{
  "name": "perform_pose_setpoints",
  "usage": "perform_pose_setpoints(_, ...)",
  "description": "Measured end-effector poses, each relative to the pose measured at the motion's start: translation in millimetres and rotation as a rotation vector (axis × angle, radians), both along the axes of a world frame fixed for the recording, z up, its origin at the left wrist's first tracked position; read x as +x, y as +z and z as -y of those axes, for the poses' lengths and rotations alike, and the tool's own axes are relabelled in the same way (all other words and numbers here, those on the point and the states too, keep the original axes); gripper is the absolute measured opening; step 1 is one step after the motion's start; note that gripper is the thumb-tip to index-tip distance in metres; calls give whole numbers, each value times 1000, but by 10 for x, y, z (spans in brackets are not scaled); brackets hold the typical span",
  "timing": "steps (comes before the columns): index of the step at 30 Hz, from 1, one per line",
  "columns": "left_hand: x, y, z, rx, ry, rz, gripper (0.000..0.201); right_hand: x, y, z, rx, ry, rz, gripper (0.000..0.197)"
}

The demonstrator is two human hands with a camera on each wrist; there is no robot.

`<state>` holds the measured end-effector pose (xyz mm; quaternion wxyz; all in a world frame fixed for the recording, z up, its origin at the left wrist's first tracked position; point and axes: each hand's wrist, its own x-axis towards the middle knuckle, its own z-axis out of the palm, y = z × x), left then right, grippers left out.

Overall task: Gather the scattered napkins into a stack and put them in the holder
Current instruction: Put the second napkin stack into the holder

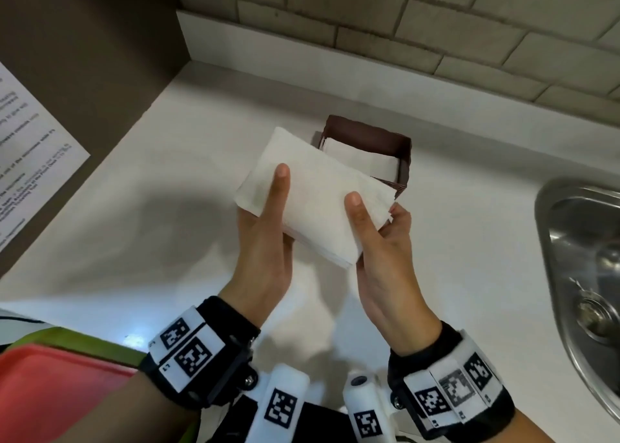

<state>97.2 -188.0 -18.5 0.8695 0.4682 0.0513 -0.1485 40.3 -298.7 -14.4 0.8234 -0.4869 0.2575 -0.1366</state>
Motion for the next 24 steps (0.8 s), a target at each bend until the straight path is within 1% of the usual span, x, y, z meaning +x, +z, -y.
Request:
perform_pose_setpoints(2,88,-22,-62,67,-16,-12,57,-22,2,70,-58,9,-8,60)
perform_pose_setpoints(3,122,-43,-86,104,-17,-33,60,-27,10,94,-67,5,-14,61)
perform_pose_setpoints(4,142,-65,-104,135,-19,-52,60,-33,20,112,-73,5,-19,66)
perform_pose_setpoints(5,158,-95,-119,161,-31,-62,57,-40,19,132,-84,8,-23,70)
perform_pose_setpoints(6,165,-123,-129,182,-60,-62,51,-44,18,149,-98,18,-21,71)
perform_pose_setpoints(7,166,-147,-136,204,-99,-56,46,-49,33,163,-117,42,-17,65)
perform_pose_setpoints(8,163,-165,-141,234,-142,-44,43,-53,47,181,-140,66,-14,56)
perform_pose_setpoints(10,148,-186,-139,310,-212,-3,40,-52,60,223,-173,107,-16,42)
perform_pose_setpoints(13,102,-217,-115,386,-273,61,34,-32,79,296,-191,152,-55,40)
perform_pose_setpoints(15,66,-238,-98,376,-295,72,35,-25,72,363,-220,190,-76,41)
perform_pose_setpoints(17,53,-246,-97,321,-299,54,37,-25,64,439,-236,198,-71,49)
perform_pose_setpoints(19,59,-230,-93,261,-299,19,42,-39,60,509,-282,216,-7,58)
perform_pose_setpoints(20,64,-217,-87,234,-303,1,46,-45,65,532,-327,247,24,59)
perform_pose_setpoints(21,69,-211,-81,213,-309,-14,51,-55,81,543,-373,278,36,56)
perform_pose_setpoints(22,71,-203,-77,198,-317,-25,54,-62,89,555,-410,296,32,49)
perform_pose_setpoints(24,71,-201,-72,185,-319,-41,56,-72,100,573,-418,306,14,29)
